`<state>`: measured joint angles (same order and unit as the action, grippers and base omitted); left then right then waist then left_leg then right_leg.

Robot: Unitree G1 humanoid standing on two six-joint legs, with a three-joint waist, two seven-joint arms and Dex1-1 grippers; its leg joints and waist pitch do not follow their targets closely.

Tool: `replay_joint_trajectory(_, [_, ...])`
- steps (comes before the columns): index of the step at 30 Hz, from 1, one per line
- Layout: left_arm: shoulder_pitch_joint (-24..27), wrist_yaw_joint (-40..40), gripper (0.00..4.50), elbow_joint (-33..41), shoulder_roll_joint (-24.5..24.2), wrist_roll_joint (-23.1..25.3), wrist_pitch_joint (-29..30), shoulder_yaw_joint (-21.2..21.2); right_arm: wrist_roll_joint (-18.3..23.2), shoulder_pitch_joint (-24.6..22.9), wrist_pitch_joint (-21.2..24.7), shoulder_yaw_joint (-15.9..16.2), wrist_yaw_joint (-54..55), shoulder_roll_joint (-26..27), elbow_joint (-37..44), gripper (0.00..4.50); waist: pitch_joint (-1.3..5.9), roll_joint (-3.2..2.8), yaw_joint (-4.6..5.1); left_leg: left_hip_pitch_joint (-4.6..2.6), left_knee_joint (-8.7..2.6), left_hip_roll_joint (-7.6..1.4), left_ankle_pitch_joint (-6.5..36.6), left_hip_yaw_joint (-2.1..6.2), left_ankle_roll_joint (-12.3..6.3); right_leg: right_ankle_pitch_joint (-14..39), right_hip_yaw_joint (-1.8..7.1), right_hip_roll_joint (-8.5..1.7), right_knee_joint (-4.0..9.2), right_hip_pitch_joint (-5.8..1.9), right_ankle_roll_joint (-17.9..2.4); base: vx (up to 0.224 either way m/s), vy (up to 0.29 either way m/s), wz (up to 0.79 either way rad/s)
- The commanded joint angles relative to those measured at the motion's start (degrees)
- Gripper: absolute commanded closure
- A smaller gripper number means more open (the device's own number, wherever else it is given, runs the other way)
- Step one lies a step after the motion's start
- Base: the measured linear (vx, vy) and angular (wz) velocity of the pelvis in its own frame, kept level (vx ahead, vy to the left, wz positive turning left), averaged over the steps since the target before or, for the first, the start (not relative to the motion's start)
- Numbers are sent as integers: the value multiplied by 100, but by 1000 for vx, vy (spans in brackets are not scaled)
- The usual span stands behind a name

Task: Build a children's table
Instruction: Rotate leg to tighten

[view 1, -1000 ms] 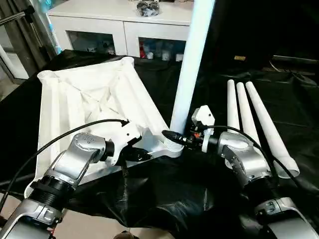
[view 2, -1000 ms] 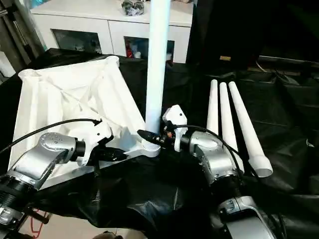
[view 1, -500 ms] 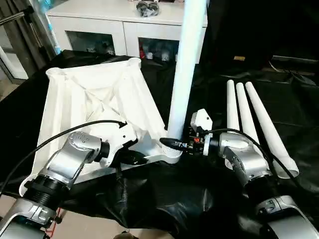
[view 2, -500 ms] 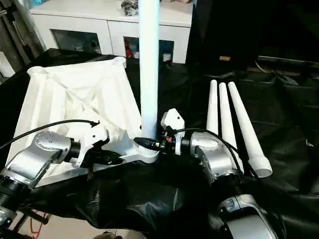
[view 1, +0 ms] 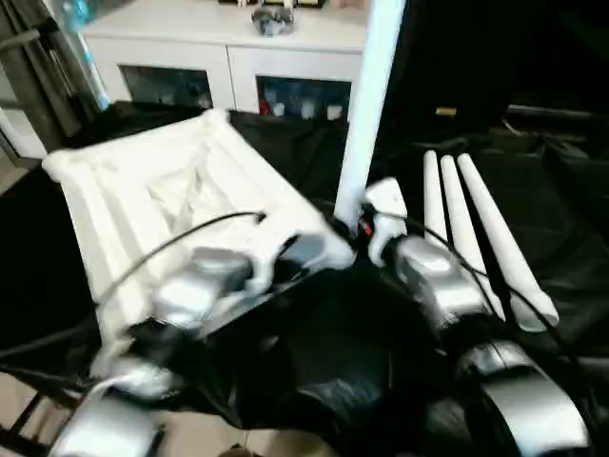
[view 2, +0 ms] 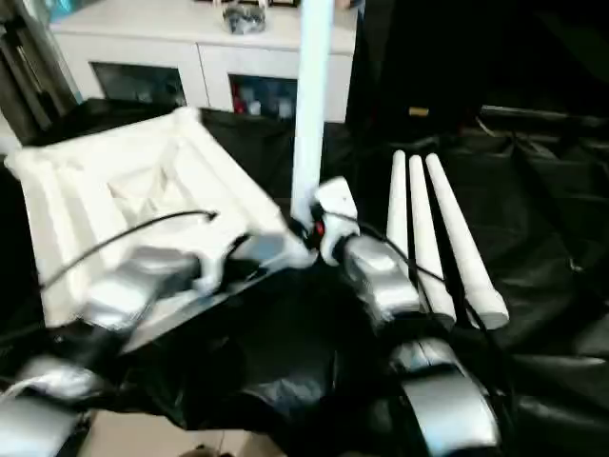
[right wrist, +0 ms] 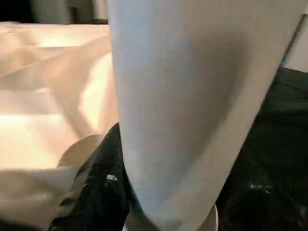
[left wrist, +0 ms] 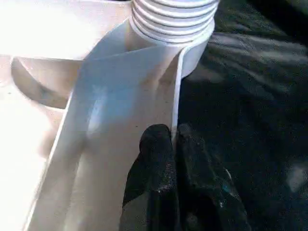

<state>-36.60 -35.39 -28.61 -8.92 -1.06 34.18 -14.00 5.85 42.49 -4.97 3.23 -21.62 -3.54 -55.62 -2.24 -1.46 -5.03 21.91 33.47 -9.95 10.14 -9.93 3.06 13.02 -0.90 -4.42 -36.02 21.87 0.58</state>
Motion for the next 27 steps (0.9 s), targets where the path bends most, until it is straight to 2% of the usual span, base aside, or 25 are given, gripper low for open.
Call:
replay_joint_trajectory(1, [-308,591,450,-57,121,106,-187,225,-87,-409,550,291,-137,470,-714,261,243,0,10,-105,-504,-264,1976,122,147,1652,177,-358,591,-69,-1043,0,0,0])
replay_joint_trajectory(5, [-261,455,450,28,112,107,-81,155,10,-354,525,71,-47,588,-941,261,249,-21,21,-107,-538,-275,2128,139,149,1623,160,-351,600,-69,-998,0,0,0])
replay_joint_trajectory(10, [-220,326,450,89,77,87,-31,107,-17,-280,513,-40,80,624,-1086,261,244,-39,30,-131,-559,-277,2287,134,196,1679,161,-352,627,-44,-1003,0,0,0])
replay_joint_trajectory(12, [-208,278,450,98,70,73,-23,93,-32,-257,536,-59,84,633,-1120,261,251,-38,41,-116,-577,-275,2286,145,207,1723,148,-355,632,-67,-973,0,0,0])
replay_joint_trajectory(15, [-118,44,450,241,12,50,-82,-24,-70,-216,559,-76,-90,649,-1149,261,246,-38,39,-130,-584,-283,2311,139,209,1699,154,-353,648,-47,-976,0,0,0])
replay_joint_trajectory(17, [-50,-116,450,361,-37,41,-103,-101,-105,-189,551,-35,-342,616,-1118,261,249,-40,56,-111,-592,-282,2299,142,217,1634,150,-351,639,-58,-989,0,0,0])
replay_joint_trajectory(18, [51,-383,450,546,-171,29,-94,-226,-140,-168,528,38,-676,543,-1048,261,259,-19,67,-105,-587,-288,2249,140,186,1544,154,-360,633,-67,-1008,0,0,0])
replay_joint_trajectory(20, [118,-556,450,670,-263,21,-78,-308,-165,-155,509,87,-897,490,-1001,262,277,-33,97,-55,-582,-292,1982,145,118,1134,142,-354,584,-115,-1088,0,0,0])
replay_joint_trajectory(21, [186,-780,450,790,-400,23,-192,-402,-182,-151,512,164,-1229,406,-929,262,279,-31,113,-58,-573,-288,1884,130,91,964,143,-343,576,-113,-1132,0,0,0])
replay_joint_trajectory(23, [305,-1195,450,1007,-665,-31,-285,-521,-233,-181,462,367,-1999,197,-747,262,317,-25,124,-49,-513,-281,1441,115,-108,223,123,-332,508,-177,-1331,26,-2,0])
replay_joint_trajectory(25, [397,-1556,450,1143,-884,-79,-492,-594,-303,-233,423,570,-2616,-10,-567,262,324,-31,113,-48,-463,-274,1083,97,-305,-354,109,-329,466,-194,-1478,53,-6,-1])
replay_joint_trajectory(27, [464,-1885,450,1231,-1119,-103,-659,-648,-337,-304,431,738,-3182,-239,-393,262,329,-21,110,-63,-436,-279,939,77,-445,-581,98,-329,445,-202,-1576,0,0,0])
